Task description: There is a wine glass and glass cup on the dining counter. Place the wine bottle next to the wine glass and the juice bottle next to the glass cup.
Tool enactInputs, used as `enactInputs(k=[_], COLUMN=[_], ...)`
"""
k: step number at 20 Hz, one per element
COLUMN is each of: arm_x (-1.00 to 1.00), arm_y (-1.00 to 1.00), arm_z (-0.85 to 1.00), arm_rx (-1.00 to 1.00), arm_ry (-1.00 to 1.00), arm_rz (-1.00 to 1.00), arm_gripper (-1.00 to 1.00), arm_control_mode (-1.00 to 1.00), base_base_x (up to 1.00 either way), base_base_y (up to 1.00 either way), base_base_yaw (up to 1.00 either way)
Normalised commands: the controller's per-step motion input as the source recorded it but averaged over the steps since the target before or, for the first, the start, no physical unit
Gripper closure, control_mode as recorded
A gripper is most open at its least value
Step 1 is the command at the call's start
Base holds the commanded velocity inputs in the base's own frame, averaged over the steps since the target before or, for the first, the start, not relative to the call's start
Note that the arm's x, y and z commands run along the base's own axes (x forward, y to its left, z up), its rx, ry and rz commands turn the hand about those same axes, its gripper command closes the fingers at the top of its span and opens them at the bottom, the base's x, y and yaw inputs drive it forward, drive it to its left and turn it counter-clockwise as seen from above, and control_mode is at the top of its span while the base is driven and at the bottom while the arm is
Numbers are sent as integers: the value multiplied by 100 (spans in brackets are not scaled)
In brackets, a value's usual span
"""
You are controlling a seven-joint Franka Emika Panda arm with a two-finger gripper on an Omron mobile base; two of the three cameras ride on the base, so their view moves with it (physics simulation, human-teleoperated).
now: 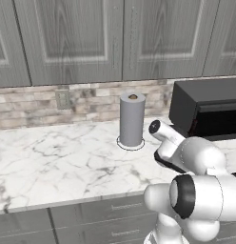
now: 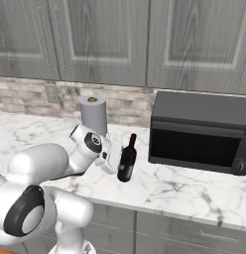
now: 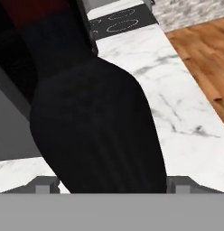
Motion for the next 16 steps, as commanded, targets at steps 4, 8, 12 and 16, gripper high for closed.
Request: enactInputs(k=[4,8,12,16], arm_x=[-17,-18,-16,-29], arm_y=[18,39,40,29], arm_z=[17,38,49,43], arm_rx=[4,0,0,0], arm_ry=[0,0,0,0], arm_rz=[10,20,19,16], arm_gripper=[100,100,100,100], arm_control_mode=[-100,-100,-100,-100], base_base_x=[0,0,0,0], base_base_y=[0,0,0,0], base_base_yaw=[0,0,0,0])
